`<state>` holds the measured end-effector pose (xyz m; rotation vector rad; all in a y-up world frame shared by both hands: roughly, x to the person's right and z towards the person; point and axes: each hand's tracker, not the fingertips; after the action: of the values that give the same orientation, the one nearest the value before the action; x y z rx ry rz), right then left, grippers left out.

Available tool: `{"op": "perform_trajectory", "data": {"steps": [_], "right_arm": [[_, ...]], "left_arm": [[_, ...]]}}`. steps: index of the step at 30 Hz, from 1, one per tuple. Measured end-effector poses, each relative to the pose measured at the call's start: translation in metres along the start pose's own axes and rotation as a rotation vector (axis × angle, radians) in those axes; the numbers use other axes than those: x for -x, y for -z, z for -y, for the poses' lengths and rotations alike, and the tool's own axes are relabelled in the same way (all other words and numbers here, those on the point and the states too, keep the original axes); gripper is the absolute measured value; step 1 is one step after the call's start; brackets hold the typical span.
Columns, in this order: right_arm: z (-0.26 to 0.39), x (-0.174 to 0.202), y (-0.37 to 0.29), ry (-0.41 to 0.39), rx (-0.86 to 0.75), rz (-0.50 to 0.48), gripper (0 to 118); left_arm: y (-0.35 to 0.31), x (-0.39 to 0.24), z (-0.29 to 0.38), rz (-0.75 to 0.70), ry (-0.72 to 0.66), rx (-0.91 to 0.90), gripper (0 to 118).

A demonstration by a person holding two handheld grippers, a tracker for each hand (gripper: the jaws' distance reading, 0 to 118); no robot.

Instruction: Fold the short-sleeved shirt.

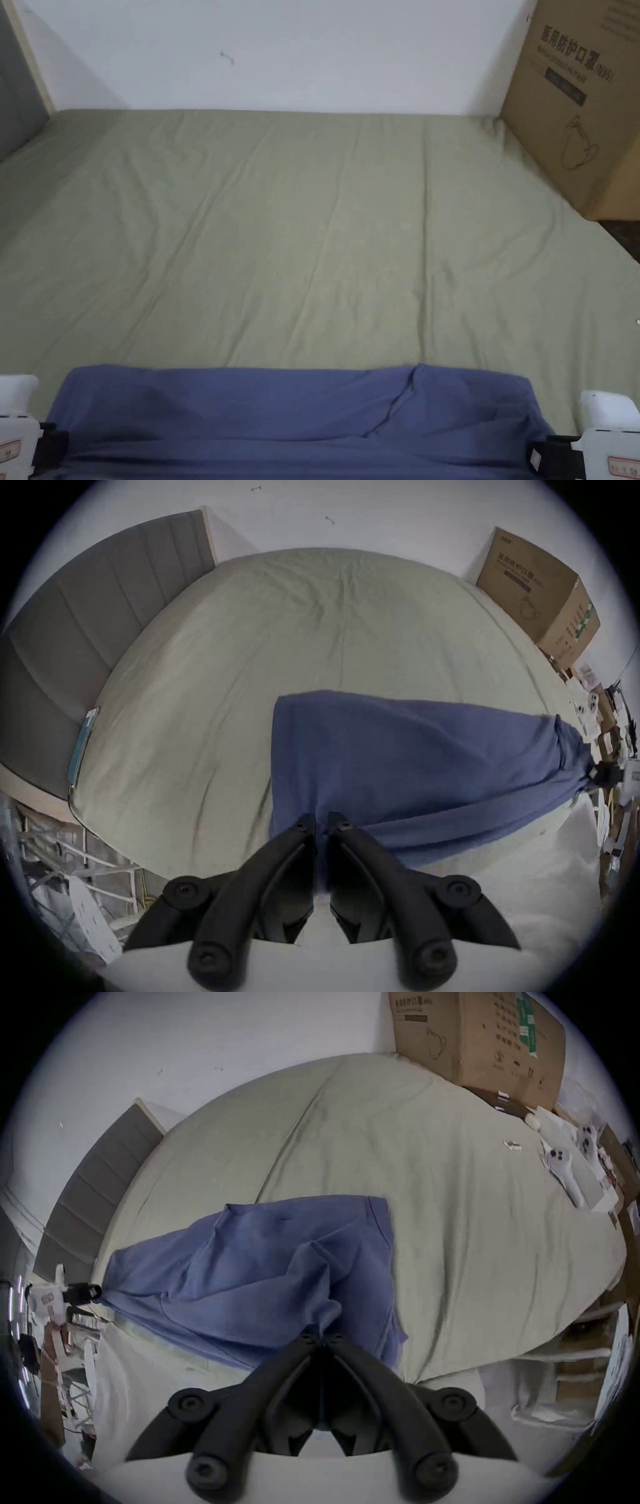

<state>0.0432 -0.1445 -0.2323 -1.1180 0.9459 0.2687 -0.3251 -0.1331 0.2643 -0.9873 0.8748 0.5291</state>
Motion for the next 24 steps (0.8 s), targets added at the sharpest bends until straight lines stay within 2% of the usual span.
{"op": "perform_trajectory", "data": {"steps": [1, 2, 3, 5, 6, 8, 12, 13, 14, 16, 17, 21, 24], "right_arm": [[0.000, -0.001, -0.001, 0.001, -0.003, -0.002, 0], [0.000, 0.000, -0.001, -0.005, -0.001, -0.002, 0], [0.000, 0.001, -0.001, -0.023, 0.007, 0.004, 10], [-0.001, 0.009, -0.004, -0.085, 0.043, 0.096, 52], [-0.002, 0.011, -0.007, -0.108, 0.039, 0.126, 65], [-0.008, 0.017, -0.013, -0.122, -0.011, 0.149, 65], [-0.025, 0.032, -0.023, -0.106, -0.100, 0.076, 64], [-0.030, 0.038, -0.024, -0.103, -0.124, 0.050, 61], [-0.035, 0.045, -0.025, -0.095, -0.138, 0.023, 54], [-0.043, 0.067, -0.029, -0.086, -0.156, -0.043, 15], [-0.046, 0.075, -0.026, -0.084, -0.178, -0.057, 1], [-0.047, 0.113, -0.007, -0.109, -0.202, -0.051, 0], [-0.041, 0.126, 0.020, -0.116, -0.163, -0.105, 0]], "left_arm": [[0.001, -0.001, 0.001, -0.013, 0.004, 0.002, 22], [0.002, -0.001, 0.001, -0.038, 0.008, 0.004, 22], [0.002, -0.001, 0.000, -0.062, 0.017, 0.016, 47], [-0.004, 0.000, -0.001, -0.072, 0.023, 0.021, 79], [-0.009, 0.001, -0.001, -0.067, 0.023, 0.016, 92], [-0.023, -0.001, -0.005, -0.033, 0.009, -0.030, 98], [-0.043, -0.009, -0.017, 0.051, -0.045, -0.115, 97], [-0.046, -0.012, -0.019, 0.101, -0.067, -0.126, 94], [-0.048, -0.015, -0.020, 0.153, -0.089, -0.133, 83], [-0.048, -0.020, -0.022, 0.237, -0.136, -0.127, 18], [-0.045, -0.023, -0.022, 0.248, -0.144, -0.125, 1], [-0.036, -0.029, -0.013, 0.236, -0.137, -0.114, 0], [-0.032, -0.017, -0.004, 0.256, -0.207, -0.120, 1]]}}
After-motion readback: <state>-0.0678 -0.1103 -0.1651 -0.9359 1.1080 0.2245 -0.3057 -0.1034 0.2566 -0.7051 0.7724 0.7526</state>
